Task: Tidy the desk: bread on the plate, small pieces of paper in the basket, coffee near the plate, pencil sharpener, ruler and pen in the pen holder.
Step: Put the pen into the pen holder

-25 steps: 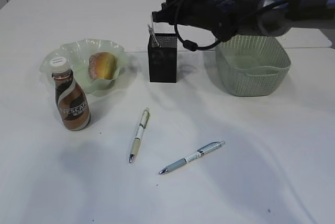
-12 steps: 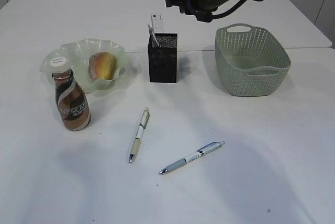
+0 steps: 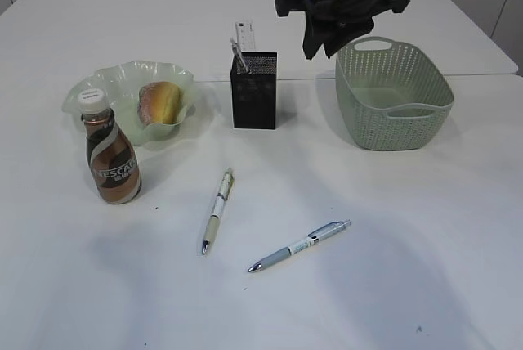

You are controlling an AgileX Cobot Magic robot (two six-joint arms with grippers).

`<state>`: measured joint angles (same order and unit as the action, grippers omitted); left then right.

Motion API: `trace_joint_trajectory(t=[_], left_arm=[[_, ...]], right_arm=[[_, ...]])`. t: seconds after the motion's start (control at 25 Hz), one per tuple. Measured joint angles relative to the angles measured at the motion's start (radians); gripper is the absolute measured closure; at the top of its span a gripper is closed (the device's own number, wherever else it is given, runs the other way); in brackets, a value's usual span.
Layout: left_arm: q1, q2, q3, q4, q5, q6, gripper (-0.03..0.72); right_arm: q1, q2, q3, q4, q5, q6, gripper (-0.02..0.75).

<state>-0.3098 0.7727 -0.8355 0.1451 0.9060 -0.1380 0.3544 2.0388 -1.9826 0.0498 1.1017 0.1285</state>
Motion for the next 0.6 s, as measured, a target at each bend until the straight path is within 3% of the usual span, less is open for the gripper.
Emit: trace_joint_trajectory(t=[0.12,0.36,0.4,0.6], left_arm=[[0.000,0.000,0.000,-0.002,0.022,0.000,0.294],[0.000,0.000,0.000,-0.004,0.100,0.000,0.294],[0.000,0.000,0.000,-0.004,0.121,0.000,0.294],[0.000,0.000,0.000,-0.004,0.218,0.000,0.294]], right_arm=[[0.000,0.000,-0.031,0.044,0.119,-0.026,0.491],[0.000,-0.004,-0.037,0.174,0.136,-0.030,0.491],[0.003,-0.008,-0.037,0.238,0.138,-0.005,0.491],[0.032,-0.037,-0.020,0.185,0.140,0.081,0.487]])
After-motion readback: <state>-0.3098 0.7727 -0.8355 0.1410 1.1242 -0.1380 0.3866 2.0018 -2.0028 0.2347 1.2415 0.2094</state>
